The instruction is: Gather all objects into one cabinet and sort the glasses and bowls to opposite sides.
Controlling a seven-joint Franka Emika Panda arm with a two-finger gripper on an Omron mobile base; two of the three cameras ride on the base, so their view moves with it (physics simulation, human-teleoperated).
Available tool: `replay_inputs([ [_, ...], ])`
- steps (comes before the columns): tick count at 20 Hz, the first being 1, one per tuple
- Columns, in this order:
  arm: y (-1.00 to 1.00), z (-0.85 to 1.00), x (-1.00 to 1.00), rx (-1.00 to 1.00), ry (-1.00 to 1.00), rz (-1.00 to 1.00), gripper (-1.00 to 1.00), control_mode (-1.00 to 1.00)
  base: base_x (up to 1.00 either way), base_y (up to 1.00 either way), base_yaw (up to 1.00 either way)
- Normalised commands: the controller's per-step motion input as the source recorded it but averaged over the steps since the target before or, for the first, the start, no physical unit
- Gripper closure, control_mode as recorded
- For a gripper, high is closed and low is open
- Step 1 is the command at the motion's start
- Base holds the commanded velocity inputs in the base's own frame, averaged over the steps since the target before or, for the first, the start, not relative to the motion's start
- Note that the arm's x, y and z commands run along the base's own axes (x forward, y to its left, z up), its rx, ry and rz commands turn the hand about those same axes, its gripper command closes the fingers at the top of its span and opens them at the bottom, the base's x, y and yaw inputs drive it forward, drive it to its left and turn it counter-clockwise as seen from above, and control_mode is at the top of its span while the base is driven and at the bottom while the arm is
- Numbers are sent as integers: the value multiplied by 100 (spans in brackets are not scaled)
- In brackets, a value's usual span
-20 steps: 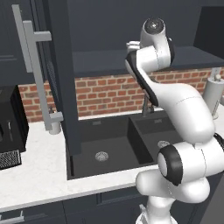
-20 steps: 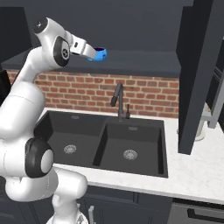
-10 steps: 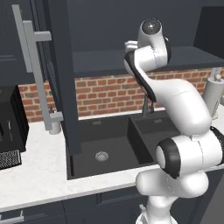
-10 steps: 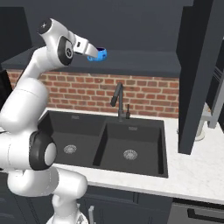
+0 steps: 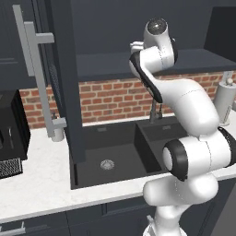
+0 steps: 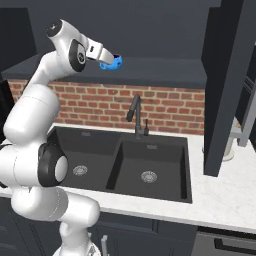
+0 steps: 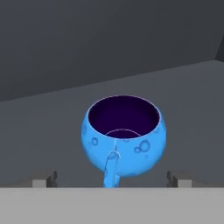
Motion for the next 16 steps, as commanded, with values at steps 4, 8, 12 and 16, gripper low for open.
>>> replay_inputs([
  [4, 0, -20, 0, 0, 0, -5, -100, -100, 0, 0, 0],
  [8, 0, -21, 1, 0, 0, -5, -100, -100, 0, 0, 0],
  [12, 0, 0, 16, 0, 0, 0, -100, -100, 0, 0, 0],
  [16, -5, 0, 45, 0, 0, 0, -100, -100, 0, 0, 0],
])
